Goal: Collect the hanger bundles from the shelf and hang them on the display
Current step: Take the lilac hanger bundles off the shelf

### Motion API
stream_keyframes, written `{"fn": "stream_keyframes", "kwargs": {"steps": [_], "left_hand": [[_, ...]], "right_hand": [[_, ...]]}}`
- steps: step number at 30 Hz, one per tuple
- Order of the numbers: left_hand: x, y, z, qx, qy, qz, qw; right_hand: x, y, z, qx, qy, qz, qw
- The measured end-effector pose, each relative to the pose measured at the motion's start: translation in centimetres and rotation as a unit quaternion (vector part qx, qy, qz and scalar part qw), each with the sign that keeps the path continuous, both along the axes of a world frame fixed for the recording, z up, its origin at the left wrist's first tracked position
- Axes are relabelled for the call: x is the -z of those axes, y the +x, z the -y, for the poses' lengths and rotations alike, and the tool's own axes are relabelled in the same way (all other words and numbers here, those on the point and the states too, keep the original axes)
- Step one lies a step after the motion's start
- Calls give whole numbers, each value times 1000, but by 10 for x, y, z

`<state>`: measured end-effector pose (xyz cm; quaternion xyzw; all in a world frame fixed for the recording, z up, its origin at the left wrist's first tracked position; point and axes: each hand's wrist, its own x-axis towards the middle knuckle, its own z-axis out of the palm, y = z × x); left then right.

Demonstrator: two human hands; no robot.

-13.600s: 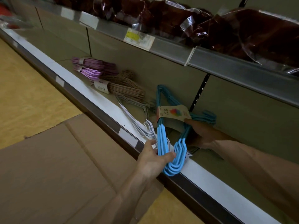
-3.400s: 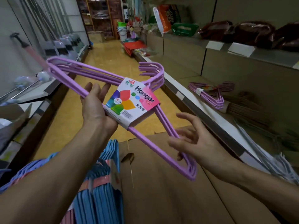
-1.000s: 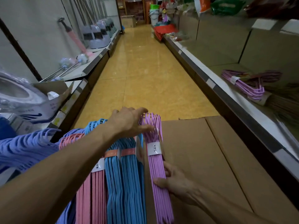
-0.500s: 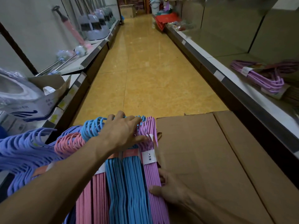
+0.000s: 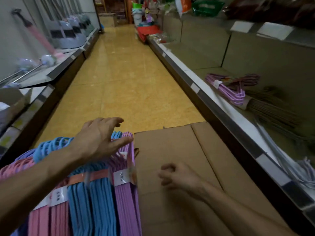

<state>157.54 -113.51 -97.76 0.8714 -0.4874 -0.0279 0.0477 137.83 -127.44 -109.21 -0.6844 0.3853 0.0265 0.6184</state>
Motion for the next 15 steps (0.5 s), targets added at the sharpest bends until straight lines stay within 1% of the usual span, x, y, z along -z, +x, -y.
{"fn": "stream_keyframes", "kwargs": {"steps": [2, 4, 6, 9, 12, 15], "left_hand": [[1, -14, 17, -13, -117, -110, 987], [1, -30, 36, -25, -204, -206, 957], [1, -46, 55, -33, -270, -283, 920], [3, -69, 82, -38, -318, -384, 866], [8, -89, 104, -30, -342, -443, 828], [16, -104, 122, -26, -360, -474, 803]], "right_hand": [[-15, -16, 32, 41, -22, 15, 999], [-27, -31, 66, 89, -28, 31, 995], [-41, -44, 98, 138, -14, 56, 989], [-65, -61, 144, 241, 29, 116, 963], [-78, -73, 194, 347, 68, 160, 922], [-79, -76, 232, 369, 78, 178, 909]]}}
